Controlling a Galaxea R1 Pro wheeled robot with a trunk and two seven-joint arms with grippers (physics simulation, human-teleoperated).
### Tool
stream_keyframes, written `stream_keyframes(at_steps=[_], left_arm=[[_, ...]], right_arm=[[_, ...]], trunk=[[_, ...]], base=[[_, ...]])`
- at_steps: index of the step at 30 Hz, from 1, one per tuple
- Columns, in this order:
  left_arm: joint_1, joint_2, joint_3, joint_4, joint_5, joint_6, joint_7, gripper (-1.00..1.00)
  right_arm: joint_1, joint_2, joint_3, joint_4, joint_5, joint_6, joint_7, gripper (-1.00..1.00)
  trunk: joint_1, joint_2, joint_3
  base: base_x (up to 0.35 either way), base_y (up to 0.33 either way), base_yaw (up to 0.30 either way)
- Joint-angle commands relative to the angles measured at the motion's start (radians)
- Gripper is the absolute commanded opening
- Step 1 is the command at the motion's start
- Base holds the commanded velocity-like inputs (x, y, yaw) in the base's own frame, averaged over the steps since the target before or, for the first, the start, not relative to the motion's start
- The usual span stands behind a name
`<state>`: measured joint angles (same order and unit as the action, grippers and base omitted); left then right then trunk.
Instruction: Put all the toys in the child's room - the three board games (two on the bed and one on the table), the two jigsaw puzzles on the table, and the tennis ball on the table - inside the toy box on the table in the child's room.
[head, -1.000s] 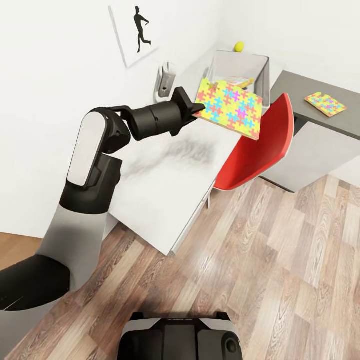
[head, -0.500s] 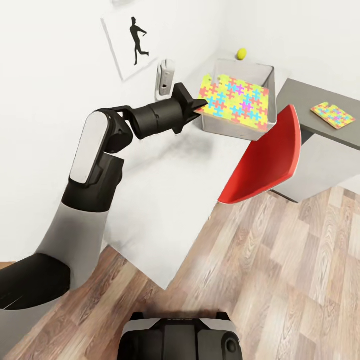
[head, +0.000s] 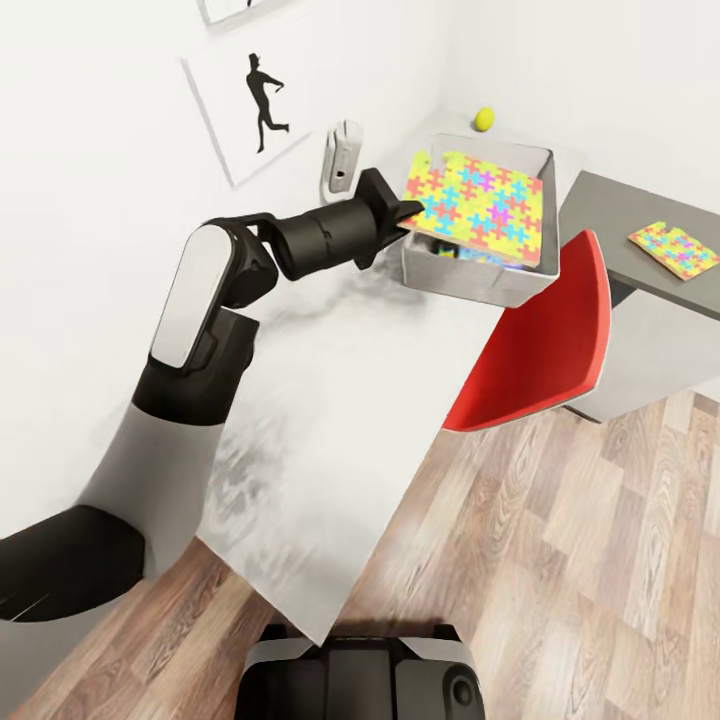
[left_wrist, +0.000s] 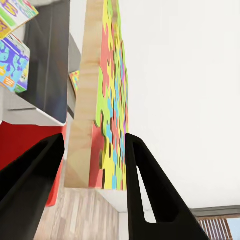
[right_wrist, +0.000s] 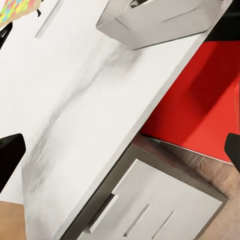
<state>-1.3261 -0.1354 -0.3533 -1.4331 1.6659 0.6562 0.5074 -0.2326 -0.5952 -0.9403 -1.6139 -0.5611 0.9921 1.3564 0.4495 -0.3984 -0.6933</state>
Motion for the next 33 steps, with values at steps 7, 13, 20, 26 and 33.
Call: stream_keyframes(at_steps=[7,13,20,26,33], left_arm=[[-0.015,-0.004,-0.022,0.0,-0.009,-0.017,0.011,-1.0],[-0.022,-0.005,-0.028,0.0,-0.013,-0.02,0.011,-1.0],[-0.025,-0.005,-0.03,0.0,-0.016,-0.021,0.012,-1.0],[-0.038,0.0,-0.028,-0.005,-0.016,-0.02,0.021,-1.0],[-0.051,0.01,-0.022,-0.009,-0.016,-0.02,0.026,-1.0]], right_arm=[[-0.001,0.0,0.0,0.0,-0.002,0.007,0.001,1.0],[-0.001,0.001,0.0,0.0,-0.002,0.006,0.002,1.0],[-0.001,0.001,0.0,0.0,-0.002,0.005,0.002,1.0],[-0.002,0.003,0.008,0.0,-0.001,0.011,-0.002,1.0],[-0.02,-0.008,0.061,0.0,0.005,0.015,-0.035,1.0]], trunk=[[0.001,-0.002,-0.001],[0.001,-0.002,-0.001],[0.001,-0.002,-0.001],[0.001,-0.002,-0.001],[0.001,-0.002,-0.001]], base=[[-0.123,-0.138,0.0],[-0.198,-0.195,0.0],[-0.216,-0.214,0.0],[-0.215,-0.239,0.008],[-0.205,-0.259,0.153]])
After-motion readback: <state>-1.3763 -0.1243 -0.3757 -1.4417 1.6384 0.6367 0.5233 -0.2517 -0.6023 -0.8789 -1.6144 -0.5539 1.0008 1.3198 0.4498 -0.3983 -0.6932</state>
